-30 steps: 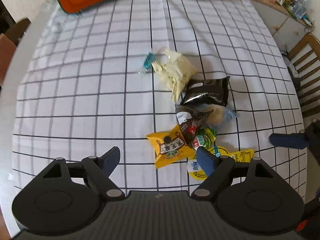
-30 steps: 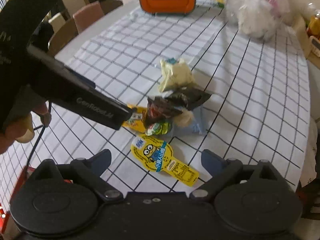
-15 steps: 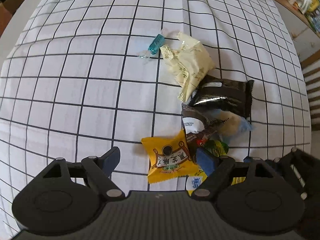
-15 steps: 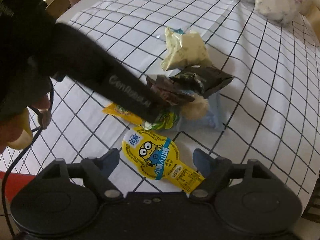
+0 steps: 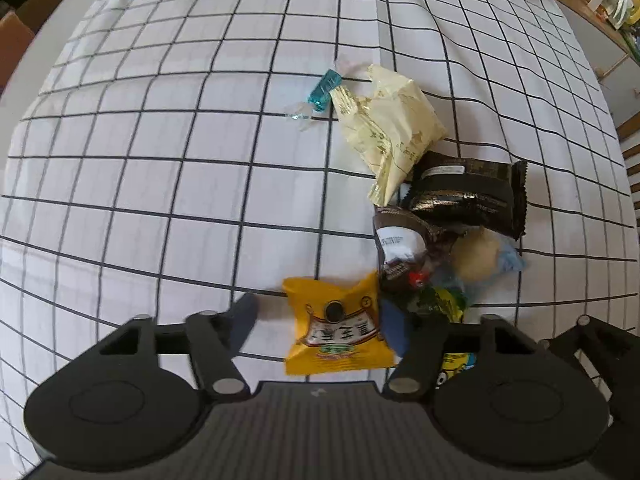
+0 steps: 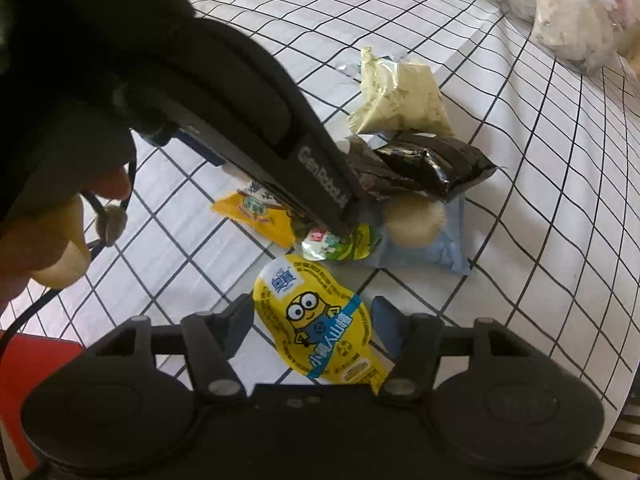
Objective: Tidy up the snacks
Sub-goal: 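Grasp the yellow candy packet with left tool while right tool grasps Minion pack, then carry the yellow packet and Minion pack over the white box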
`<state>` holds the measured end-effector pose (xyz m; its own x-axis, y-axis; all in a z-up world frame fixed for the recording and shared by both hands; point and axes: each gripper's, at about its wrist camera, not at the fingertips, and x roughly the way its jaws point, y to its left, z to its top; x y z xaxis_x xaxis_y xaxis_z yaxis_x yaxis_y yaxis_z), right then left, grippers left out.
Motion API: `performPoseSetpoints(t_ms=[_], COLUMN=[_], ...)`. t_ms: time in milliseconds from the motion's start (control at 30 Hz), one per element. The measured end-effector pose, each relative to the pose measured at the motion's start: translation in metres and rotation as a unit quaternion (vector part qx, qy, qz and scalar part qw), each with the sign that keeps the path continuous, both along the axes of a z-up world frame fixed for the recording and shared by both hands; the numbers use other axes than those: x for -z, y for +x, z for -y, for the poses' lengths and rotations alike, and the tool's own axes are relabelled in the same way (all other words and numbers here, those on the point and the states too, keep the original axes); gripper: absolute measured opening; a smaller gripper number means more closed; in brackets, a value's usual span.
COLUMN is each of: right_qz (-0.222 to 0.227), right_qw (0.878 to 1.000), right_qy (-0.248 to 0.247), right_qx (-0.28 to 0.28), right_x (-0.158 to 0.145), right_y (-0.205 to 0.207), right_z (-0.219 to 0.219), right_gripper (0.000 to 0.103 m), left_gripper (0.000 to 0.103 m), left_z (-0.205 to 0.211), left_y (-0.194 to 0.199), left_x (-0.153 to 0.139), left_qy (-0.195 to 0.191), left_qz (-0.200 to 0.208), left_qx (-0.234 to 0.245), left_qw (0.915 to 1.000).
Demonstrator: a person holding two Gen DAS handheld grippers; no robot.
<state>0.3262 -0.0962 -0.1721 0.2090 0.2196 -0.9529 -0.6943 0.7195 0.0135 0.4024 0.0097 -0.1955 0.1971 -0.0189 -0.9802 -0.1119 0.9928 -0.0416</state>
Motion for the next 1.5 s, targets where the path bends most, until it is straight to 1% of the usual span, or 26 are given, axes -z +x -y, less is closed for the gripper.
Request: performPoseSetpoints(t_ms=[67,100,200,233,267,300,433,500,633,933,1167,1300,1500], right_qz=[0.003,0.005,0.008,0.009,0.010,0.009,0.006,0.002,0.007,0.021,0.044,0.055,0.070], right_qw=[1.000,1.000,1.000,1.000,1.000,1.000,1.000,0.999,0.999,0.997,0.993,0.991,0.988], right_qy=[-0.003,-0.004,-0.006,-0.006,-0.004,-0.001,0.001,0.005,0.013,0.038,0.062,0.074,0.091], right_qx=[-0.002,-0.003,-0.001,0.000,0.003,0.009,0.026,0.033,0.039,0.071,0.094,0.099,0.104], right_x=[-0.001,-0.002,-0.002,-0.003,-0.005,-0.005,-0.005,-0.005,-0.010,-0.039,-0.069,-0.087,-0.114], right_y=[-0.002,-0.003,-0.005,-0.005,-0.008,-0.006,-0.002,-0.003,-0.002,-0.004,-0.015,-0.026,-0.050], right_z=[-0.001,-0.002,-0.001,-0.001,0.000,0.001,0.009,0.011,0.018,0.043,0.058,0.064,0.074], right_gripper=[0.062,0.061,0.059,0.057,0.051,0.050,0.050,0.050,0.050,0.050,0.050,0.050,0.050], left_gripper=[0.050,0.044,0.041,0.040,0.040,0.039,0.036,0.035,0.033,0.033,0.033,0.033,0.033], left_z=[-0.001,-0.002,-0.012,-0.015,-0.019,-0.021,-0.031,-0.036,-0.043,-0.053,-0.058,-0.053,-0.044], left_y=[0.000,0.000,-0.001,-0.002,-0.002,-0.003,-0.011,-0.014,-0.019,-0.036,-0.054,-0.065,-0.092], left_x=[-0.002,-0.002,-0.007,-0.009,-0.009,-0.010,-0.020,-0.022,-0.026,-0.041,-0.068,-0.089,-0.121], left_qy=[0.004,0.006,-0.003,-0.007,-0.011,-0.014,-0.019,-0.023,-0.029,-0.025,-0.024,-0.025,-0.029], left_qz=[0.002,0.004,0.008,0.010,0.011,0.012,0.016,0.018,0.019,0.029,0.050,0.068,0.090], left_qx=[-0.003,-0.004,-0.008,-0.010,-0.012,-0.013,-0.020,-0.024,-0.029,-0.042,-0.041,-0.034,-0.015], left_qw=[1.0000,1.0000,0.9999,0.9999,0.9998,0.9997,0.9995,0.9993,0.9990,0.9984,0.9976,0.9968,0.9954])
